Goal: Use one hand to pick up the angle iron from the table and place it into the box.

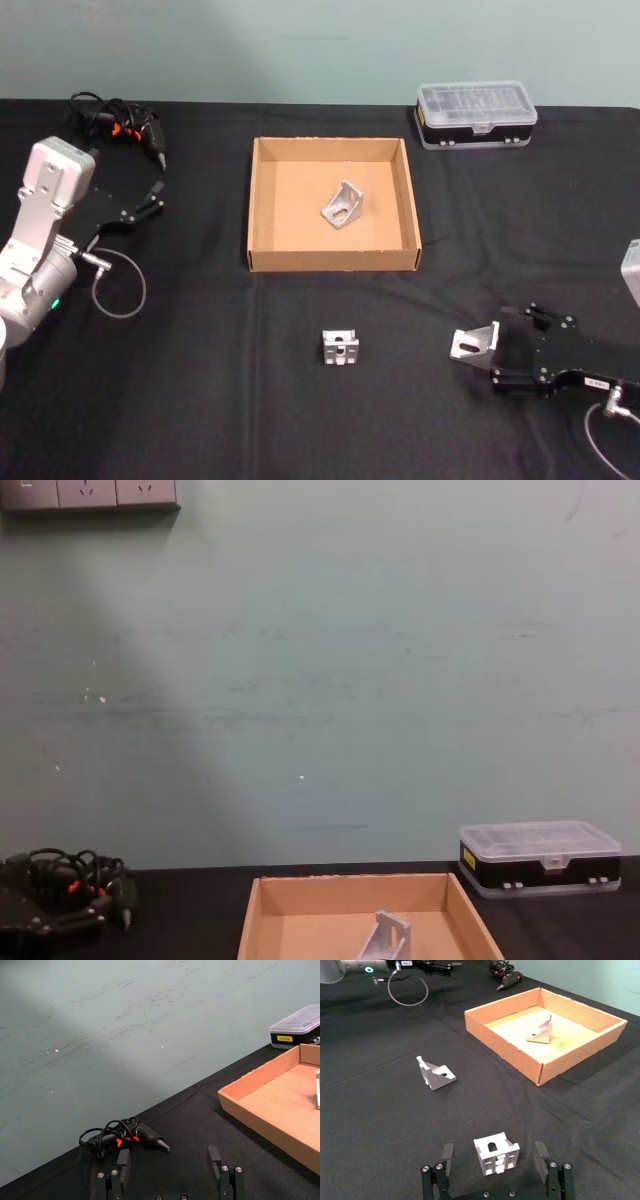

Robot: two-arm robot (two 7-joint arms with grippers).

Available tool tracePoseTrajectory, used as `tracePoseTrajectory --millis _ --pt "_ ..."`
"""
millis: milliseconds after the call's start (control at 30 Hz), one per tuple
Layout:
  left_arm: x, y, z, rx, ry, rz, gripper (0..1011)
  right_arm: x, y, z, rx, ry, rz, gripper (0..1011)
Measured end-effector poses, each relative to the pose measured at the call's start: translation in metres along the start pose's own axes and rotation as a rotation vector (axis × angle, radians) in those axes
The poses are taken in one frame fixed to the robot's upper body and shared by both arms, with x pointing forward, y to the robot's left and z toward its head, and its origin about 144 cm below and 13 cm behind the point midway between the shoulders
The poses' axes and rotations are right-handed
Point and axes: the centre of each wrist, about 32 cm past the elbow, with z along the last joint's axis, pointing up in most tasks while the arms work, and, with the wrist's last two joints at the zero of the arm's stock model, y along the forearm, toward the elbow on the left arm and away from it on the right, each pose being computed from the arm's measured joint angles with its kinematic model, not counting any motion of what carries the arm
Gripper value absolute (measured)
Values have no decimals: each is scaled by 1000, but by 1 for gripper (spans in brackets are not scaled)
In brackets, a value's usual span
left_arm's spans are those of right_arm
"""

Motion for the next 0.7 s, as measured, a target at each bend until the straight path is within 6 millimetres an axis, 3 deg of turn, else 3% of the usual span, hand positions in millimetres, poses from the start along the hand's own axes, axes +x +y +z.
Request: tracePoseTrajectory --millis 467,700 --pt "0 0 0 0 0 0 1000 9 20 -2 -8 12 23 1004" --pt "0 0 0 0 0 0 1000 8 20 -2 -9 12 24 997"
